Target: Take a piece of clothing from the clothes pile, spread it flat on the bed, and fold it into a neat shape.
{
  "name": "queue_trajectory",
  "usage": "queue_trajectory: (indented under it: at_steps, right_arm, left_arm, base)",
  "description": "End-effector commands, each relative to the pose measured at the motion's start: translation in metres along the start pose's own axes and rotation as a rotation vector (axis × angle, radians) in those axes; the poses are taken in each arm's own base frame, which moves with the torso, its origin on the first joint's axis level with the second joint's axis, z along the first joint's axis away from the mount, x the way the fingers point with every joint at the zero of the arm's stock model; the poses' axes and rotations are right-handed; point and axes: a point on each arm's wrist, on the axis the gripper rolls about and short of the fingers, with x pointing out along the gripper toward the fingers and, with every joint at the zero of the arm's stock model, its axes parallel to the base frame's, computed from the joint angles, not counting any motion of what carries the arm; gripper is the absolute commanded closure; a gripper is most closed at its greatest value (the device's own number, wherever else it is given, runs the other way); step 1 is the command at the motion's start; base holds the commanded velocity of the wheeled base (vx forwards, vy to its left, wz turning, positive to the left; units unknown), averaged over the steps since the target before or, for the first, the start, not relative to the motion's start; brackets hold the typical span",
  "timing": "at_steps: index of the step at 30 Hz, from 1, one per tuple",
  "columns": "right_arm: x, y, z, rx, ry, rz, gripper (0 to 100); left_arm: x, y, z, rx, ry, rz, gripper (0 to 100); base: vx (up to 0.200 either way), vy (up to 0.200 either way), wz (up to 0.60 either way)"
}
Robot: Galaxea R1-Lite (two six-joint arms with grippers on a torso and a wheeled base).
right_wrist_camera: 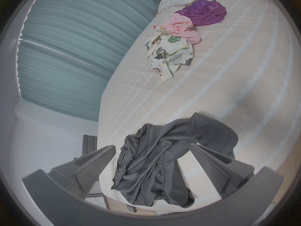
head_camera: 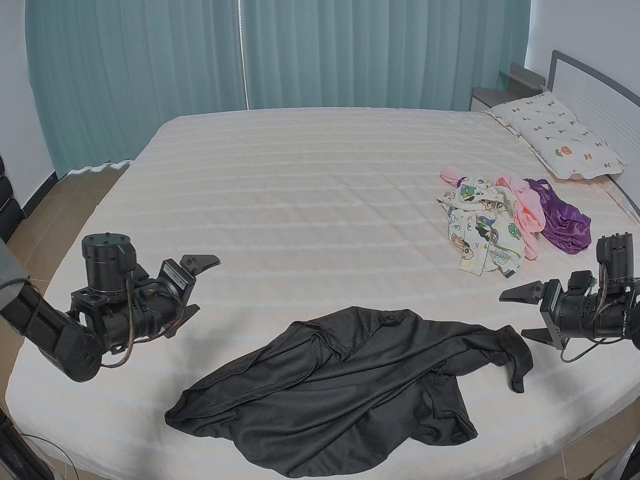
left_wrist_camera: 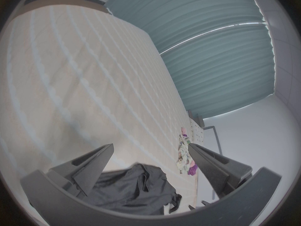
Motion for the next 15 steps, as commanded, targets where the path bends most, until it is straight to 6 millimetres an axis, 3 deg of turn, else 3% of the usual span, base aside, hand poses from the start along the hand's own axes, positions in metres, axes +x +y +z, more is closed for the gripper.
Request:
queue_trajectory:
  at_steps: [1,7,15]
  right_arm:
    - [0.001,-0.001,0.001,0.004,0.001,-0.002,0]
    - [0.001,-0.002,0.001,0.008,-0.002,-0.005,0]
    - [-0.001,-0.001,0.002,0.005,-0.011,-0.001,0]
  left_arm:
    - [0.04,-0.001,-0.027,0.082,0.054,0.065,0]
    - [0.057,-0.024,-0.054,0.156,0.15,0.075,0]
    - [0.089,-0.03,-0.09,0.263,0.212,0.121,0]
  base:
    - [0.0,0.0,0.0]
    - [0.0,0.0,0.0]
    - [0.0,0.0,0.0]
